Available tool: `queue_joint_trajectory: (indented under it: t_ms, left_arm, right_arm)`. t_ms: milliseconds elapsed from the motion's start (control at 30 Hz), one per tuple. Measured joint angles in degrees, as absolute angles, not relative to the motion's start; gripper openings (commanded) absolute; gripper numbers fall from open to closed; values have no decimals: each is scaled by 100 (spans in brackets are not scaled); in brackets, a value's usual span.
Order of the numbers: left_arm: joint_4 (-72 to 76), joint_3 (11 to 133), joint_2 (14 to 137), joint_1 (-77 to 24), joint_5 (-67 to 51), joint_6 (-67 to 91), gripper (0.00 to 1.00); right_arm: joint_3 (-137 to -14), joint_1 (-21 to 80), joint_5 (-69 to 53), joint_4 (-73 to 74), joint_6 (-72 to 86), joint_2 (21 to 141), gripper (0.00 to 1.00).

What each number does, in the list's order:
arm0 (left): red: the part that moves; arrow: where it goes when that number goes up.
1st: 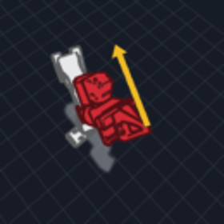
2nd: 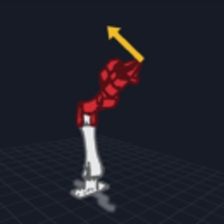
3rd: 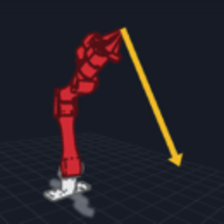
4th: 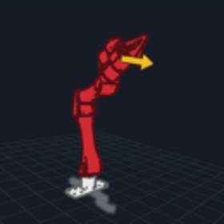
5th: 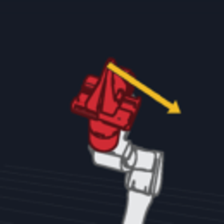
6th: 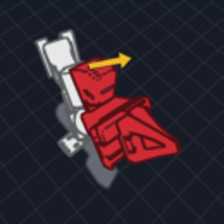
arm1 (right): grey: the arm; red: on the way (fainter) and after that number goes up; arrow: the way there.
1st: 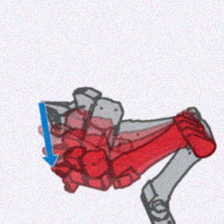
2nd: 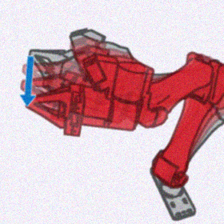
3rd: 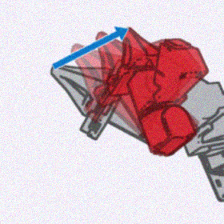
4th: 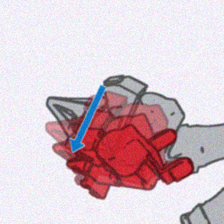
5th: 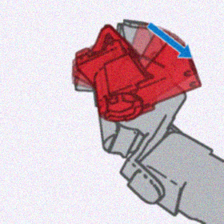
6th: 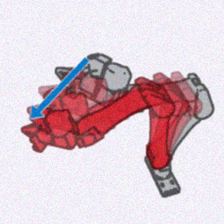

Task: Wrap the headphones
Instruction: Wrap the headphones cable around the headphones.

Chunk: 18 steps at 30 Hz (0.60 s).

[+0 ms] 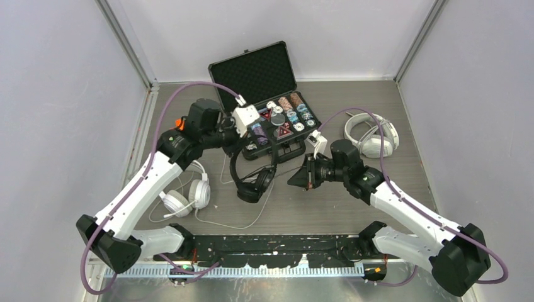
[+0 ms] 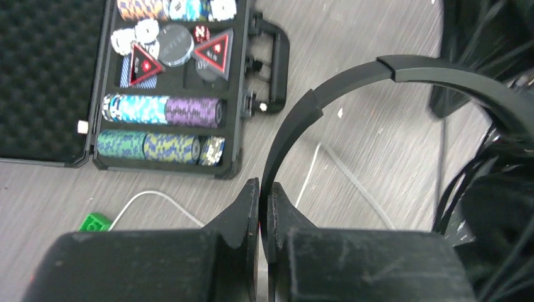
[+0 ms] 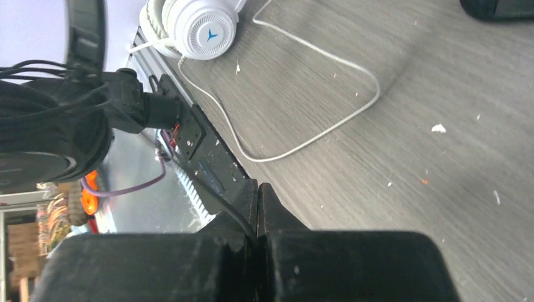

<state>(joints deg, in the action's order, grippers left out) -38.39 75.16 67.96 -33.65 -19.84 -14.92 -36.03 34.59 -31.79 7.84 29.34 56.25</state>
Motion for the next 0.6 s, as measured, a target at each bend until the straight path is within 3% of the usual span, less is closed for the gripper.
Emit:
queue_joint_trajectory:
  t_ms: [233, 600]
  left_arm:
    - [-4032, 7251, 7164, -3570, -1511, -2956, 0]
    - [-3120, 7002, 7227, -3806, -1343, -3391, 0]
  right_arm:
    - [-3721, 3402, -3468, 1557, 3564, 5218, 0]
    - [-3726, 3402, -3371, 1398, 4403, 4619, 0]
